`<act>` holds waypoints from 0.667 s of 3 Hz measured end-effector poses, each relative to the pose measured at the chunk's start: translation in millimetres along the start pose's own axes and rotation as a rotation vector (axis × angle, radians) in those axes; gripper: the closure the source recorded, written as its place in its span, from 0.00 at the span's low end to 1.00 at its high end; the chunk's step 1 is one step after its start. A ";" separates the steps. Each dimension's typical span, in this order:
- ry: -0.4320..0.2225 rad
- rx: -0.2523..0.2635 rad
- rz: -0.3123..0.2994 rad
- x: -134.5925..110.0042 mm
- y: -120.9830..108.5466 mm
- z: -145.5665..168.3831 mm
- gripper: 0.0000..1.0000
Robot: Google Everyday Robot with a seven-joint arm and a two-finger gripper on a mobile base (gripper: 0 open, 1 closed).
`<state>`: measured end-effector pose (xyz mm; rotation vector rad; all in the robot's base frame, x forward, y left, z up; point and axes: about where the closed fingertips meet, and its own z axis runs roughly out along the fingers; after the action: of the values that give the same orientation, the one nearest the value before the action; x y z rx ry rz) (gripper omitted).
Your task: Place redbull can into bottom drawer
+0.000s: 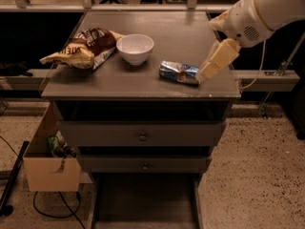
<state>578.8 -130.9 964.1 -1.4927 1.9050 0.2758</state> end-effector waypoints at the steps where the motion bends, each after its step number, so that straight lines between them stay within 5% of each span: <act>1: 0.098 0.018 0.024 18.5 -14.2 42.8 0.00; 2: 0.154 0.020 0.036 32.5 -22.7 64.6 0.00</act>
Offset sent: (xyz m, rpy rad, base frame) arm 0.0600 -0.0018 -0.0867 -0.1868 0.0755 -0.1128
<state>621.3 -127.4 901.5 -1.5049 2.0517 0.1611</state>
